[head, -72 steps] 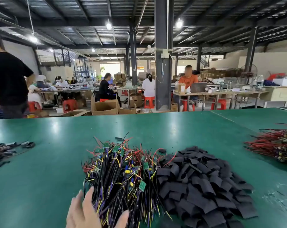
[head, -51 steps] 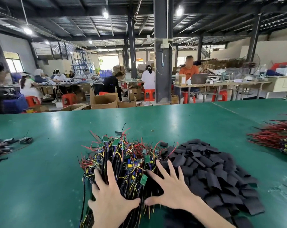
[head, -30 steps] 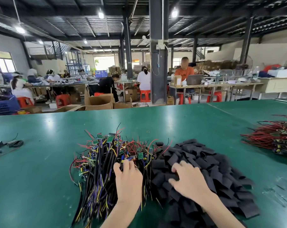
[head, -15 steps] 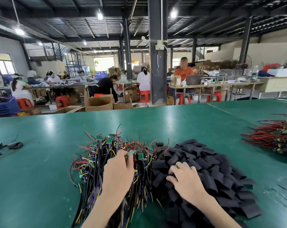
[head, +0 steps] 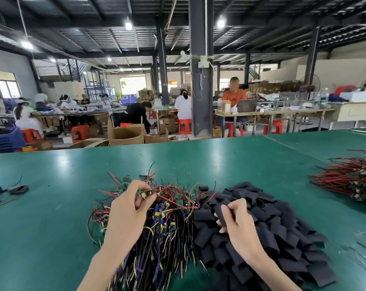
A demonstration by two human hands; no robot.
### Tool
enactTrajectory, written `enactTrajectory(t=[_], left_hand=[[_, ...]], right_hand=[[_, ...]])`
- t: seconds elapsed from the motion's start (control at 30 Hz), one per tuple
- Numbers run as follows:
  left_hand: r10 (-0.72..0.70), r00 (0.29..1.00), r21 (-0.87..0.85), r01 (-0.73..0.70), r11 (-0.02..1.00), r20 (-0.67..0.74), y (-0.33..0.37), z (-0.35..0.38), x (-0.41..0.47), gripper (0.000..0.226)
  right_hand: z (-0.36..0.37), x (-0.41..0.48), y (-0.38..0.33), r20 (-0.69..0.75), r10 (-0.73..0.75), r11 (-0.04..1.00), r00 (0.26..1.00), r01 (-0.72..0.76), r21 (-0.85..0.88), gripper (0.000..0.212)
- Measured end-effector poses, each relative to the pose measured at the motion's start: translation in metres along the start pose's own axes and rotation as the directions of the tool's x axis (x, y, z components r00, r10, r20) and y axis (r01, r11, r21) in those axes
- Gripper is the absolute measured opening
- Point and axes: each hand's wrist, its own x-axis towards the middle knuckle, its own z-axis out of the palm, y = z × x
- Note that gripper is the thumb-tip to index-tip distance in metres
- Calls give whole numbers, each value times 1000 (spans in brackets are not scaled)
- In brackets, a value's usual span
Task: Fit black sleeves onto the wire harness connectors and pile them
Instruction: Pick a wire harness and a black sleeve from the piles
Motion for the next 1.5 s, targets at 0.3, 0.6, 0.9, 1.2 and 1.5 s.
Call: enactTrajectory(t=[0.3, 0.6, 0.9, 1.2, 1.5], left_hand=[[-1, 1000, 6, 1, 1000, -20, -37, 14, -33, 10], [111, 987, -25, -109, 994, 115, -32, 20, -40, 17], [128, 976, -24, -126, 992, 179, -33, 17, -43, 21], [136, 965, 48, -150, 988, 224, -35, 19, -42, 14], [144, 975, 83, -159, 984, 170, -28, 16, -44, 24]], right_hand=[[7, -6, -2, 260, 79, 965, 962, -139, 222, 13], [-1, -6, -4, 260, -73, 991, 963, 41, 126, 41], [-3, -4, -10, 197, -170, 979, 966, 143, 144, 60], [-4, -5, -14, 163, -170, 979, 972, 148, 137, 61], [-7, -7, -19, 125, -117, 986, 985, 100, 130, 55]])
